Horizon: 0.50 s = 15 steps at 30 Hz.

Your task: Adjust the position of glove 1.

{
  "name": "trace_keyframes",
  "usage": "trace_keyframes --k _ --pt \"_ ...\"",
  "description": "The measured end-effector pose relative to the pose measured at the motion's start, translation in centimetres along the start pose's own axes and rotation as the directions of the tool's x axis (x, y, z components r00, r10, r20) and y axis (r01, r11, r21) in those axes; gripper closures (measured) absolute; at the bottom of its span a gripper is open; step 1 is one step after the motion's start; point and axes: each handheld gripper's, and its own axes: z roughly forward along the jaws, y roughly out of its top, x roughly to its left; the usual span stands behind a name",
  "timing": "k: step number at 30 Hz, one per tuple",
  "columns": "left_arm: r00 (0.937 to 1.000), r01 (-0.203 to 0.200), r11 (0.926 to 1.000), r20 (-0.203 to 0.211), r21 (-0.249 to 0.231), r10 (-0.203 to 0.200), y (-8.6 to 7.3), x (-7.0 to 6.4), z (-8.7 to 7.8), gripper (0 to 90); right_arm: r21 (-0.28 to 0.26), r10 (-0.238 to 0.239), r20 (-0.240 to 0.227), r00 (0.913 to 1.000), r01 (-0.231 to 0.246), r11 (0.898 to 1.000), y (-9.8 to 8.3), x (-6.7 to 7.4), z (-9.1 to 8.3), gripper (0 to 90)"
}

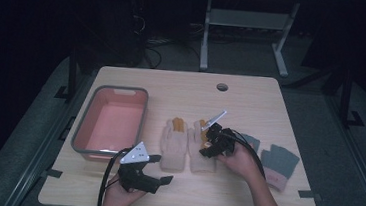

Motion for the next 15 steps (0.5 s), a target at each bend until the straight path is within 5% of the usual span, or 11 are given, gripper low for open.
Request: trace_keyframes --k 15 --pt "1.0000 0.009 1.0000 0.000 0.001 -0.009 -0.05 -0.06 0.06 17.5 0.014 0.012 0.058 0.9983 -0.013 1.000 -0.17 0.40 0.08 56.5"
